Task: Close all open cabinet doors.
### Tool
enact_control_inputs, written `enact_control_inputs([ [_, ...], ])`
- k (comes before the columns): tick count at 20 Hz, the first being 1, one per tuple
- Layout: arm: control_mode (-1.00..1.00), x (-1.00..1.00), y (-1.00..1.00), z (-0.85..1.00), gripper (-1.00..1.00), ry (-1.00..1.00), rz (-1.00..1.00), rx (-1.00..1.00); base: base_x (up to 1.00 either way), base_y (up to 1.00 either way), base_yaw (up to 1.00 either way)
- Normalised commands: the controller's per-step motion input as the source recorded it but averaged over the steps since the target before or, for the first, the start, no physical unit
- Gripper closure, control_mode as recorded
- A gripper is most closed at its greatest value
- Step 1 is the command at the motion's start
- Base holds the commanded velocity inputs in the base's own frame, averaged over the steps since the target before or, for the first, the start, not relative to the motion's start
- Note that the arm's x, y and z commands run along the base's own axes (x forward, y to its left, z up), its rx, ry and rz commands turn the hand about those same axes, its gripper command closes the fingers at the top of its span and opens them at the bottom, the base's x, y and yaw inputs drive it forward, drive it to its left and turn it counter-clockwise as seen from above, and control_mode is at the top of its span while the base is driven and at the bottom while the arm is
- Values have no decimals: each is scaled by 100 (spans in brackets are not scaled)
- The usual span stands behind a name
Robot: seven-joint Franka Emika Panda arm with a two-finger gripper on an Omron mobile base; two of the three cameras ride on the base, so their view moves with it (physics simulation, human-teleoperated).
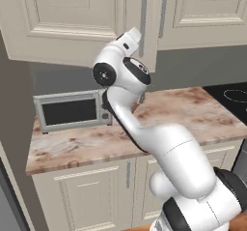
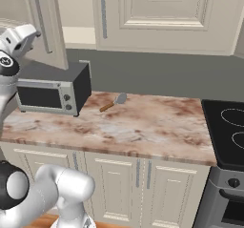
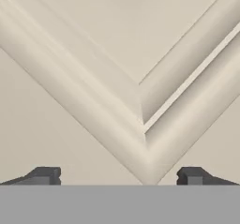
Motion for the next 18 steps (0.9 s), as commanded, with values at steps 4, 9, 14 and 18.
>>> enact_control_inputs([
  [4,-100,67,-26,0,-100,3,-3,17,0,0,0],
  [9,-100,63,-29,0,-100,1,-2,16,0,0,0],
  [14,-100,65,-31,0,-100,0,-2,17,0,0,0],
  [18,-100,66,-29,0,-100,0,-2,16,0,0,0],
])
